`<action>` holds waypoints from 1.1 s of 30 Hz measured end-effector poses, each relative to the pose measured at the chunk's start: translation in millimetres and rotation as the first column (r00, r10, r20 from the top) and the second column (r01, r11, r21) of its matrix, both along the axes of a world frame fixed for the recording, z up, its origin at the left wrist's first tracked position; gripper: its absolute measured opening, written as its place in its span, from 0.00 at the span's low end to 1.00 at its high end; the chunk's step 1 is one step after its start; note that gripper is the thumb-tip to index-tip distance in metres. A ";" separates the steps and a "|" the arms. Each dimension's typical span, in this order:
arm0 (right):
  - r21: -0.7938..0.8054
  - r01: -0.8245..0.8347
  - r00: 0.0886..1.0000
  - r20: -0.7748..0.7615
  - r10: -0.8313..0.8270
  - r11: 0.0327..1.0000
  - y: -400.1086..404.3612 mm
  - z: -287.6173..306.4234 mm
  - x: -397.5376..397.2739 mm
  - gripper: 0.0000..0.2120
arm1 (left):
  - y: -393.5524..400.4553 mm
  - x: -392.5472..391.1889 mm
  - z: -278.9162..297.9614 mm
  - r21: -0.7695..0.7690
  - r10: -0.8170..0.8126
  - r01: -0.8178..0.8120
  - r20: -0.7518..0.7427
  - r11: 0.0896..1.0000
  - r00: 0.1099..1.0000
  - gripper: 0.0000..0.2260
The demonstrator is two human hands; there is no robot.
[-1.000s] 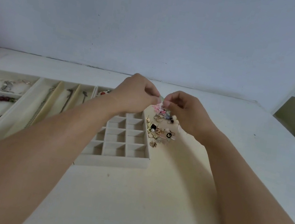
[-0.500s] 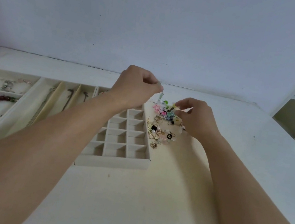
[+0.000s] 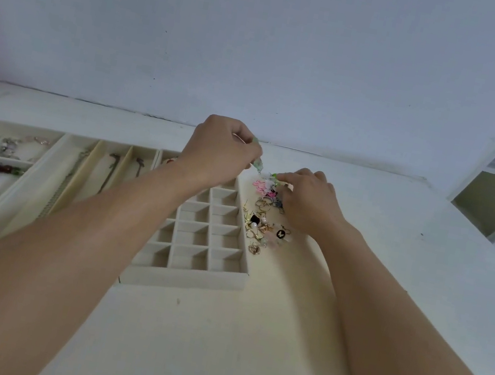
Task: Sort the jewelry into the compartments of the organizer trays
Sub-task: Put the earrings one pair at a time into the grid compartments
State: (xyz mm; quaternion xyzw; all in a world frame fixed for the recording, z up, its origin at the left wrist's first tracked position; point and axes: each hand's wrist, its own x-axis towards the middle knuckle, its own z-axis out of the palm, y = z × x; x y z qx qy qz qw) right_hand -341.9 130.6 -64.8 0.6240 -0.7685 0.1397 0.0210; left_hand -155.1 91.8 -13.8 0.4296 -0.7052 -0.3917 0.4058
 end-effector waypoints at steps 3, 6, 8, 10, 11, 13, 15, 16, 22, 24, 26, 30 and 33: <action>-0.033 0.004 0.999 -0.054 -0.006 0.999 -12.1 9.8 -1.3 0.19 | -2.2 0.7 -0.3 -0.004 0.012 -0.012 0.012 1.000 1.000 0.02; 0.087 -0.007 0.998 -0.064 0.012 0.996 -23.9 23.0 -7.3 0.21 | -3.8 2.3 0.0 0.019 0.006 -0.006 0.018 1.000 1.000 0.01; 0.229 -0.033 0.995 -0.081 0.052 0.973 -28.5 26.5 -7.2 0.24 | -4.5 3.5 -0.4 0.037 -0.004 0.003 0.019 0.999 1.000 0.03; 0.314 -0.056 0.996 -0.053 0.077 0.948 -30.6 30.3 -5.6 0.26 | -5.3 4.1 0.1 0.041 -0.008 0.007 0.021 0.999 1.000 0.03; 0.330 -0.066 0.997 -0.024 0.079 0.942 -30.2 31.9 -5.3 0.27 | -5.6 4.5 0.3 0.042 -0.009 0.008 0.020 0.999 1.000 0.03; 0.302 -0.094 0.995 0.067 0.077 0.949 -26.5 35.3 -6.5 0.28 | -6.4 5.8 1.6 0.042 -0.010 0.009 0.015 0.999 1.000 0.03; 0.221 -0.103 0.983 0.172 0.065 0.970 -20.2 36.4 -11.1 0.25 | -6.8 6.9 3.0 0.045 -0.009 0.008 0.018 0.999 1.000 0.04; 0.174 -0.100 0.975 0.213 0.062 0.980 -15.4 35.7 -13.3 0.23 | -7.0 7.0 3.2 0.049 -0.013 0.012 0.021 0.999 1.000 0.05; -0.058 -0.136 0.948 0.282 0.147 0.989 15.7 24.0 -25.5 0.09 | -3.5 5.4 1.9 0.039 -0.064 0.062 0.058 0.997 0.996 0.07; -0.105 -0.050 0.949 0.304 0.080 0.993 22.1 20.0 -34.0 0.10 | -3.1 5.1 1.2 0.027 -0.073 0.071 0.077 0.997 0.994 0.07; -0.114 0.041 0.952 0.307 -0.003 0.993 25.7 17.0 -40.4 0.12 | -2.6 5.0 1.1 0.019 -0.072 0.071 0.088 0.997 0.994 0.07; 0.011 0.005 0.928 0.373 -0.009 1.000 24.2 9.1 -41.0 0.14 | -2.9 4.9 0.4 0.019 -0.069 0.068 0.093 0.998 0.993 0.06; 0.014 -0.027 0.924 0.382 0.019 1.000 22.7 7.2 -39.2 0.12 | -2.6 5.4 1.4 0.029 -0.061 0.058 0.094 0.998 0.994 0.07</action>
